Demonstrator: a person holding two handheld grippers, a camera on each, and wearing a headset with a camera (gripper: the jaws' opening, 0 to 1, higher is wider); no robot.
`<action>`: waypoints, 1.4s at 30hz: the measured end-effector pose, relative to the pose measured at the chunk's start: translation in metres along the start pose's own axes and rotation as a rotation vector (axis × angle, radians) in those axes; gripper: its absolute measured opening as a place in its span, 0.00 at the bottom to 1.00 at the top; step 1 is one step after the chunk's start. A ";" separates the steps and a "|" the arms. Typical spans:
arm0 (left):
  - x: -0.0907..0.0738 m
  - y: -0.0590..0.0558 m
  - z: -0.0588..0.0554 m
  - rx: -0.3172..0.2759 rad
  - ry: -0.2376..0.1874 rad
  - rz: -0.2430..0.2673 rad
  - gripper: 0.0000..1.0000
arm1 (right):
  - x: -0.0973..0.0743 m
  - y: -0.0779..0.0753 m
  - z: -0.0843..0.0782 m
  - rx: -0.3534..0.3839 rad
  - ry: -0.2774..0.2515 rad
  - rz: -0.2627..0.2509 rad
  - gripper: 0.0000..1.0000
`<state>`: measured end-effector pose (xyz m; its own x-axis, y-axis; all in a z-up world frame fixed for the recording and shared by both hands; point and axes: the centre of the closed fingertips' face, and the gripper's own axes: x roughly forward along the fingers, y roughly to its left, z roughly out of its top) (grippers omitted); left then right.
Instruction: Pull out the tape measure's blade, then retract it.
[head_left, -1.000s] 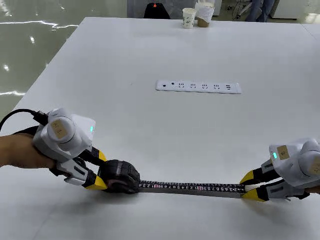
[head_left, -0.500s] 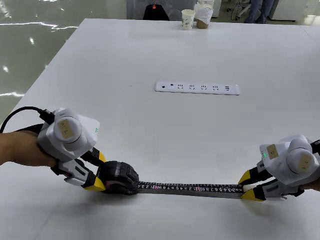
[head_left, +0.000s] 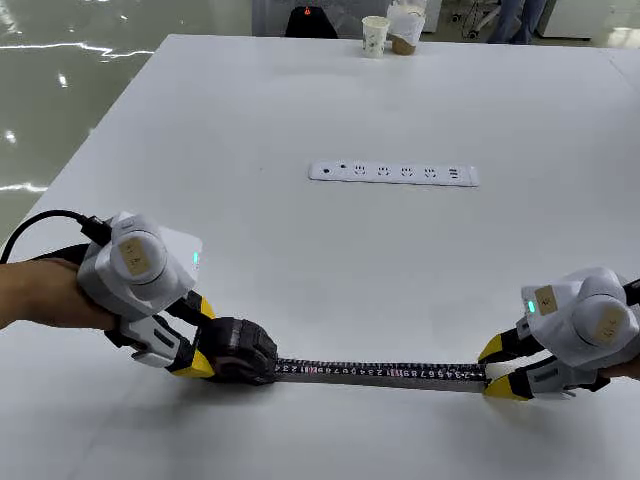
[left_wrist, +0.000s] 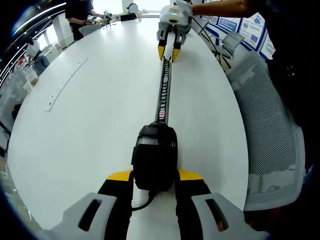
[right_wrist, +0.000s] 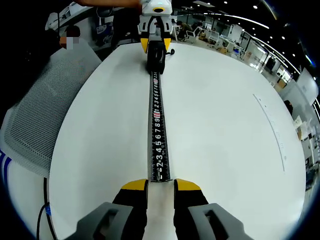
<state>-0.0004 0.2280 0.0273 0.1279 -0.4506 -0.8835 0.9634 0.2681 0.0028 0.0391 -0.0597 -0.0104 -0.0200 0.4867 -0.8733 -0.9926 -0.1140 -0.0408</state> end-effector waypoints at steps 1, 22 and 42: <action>0.000 -0.001 0.000 0.000 0.000 0.000 0.28 | -0.001 0.000 0.000 0.004 -0.004 -0.003 0.17; -0.014 -0.021 -0.004 -0.164 -0.080 0.076 0.48 | -0.020 0.014 0.006 0.115 -0.084 -0.089 0.31; -0.024 -0.039 -0.002 -0.356 -0.228 0.220 0.67 | -0.032 0.038 0.015 0.290 -0.190 -0.186 0.47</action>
<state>-0.0417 0.2300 0.0475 0.4071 -0.5149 -0.7544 0.7719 0.6355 -0.0172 -0.0002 -0.0669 0.0234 0.1683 0.6309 -0.7574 -0.9734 0.2274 -0.0268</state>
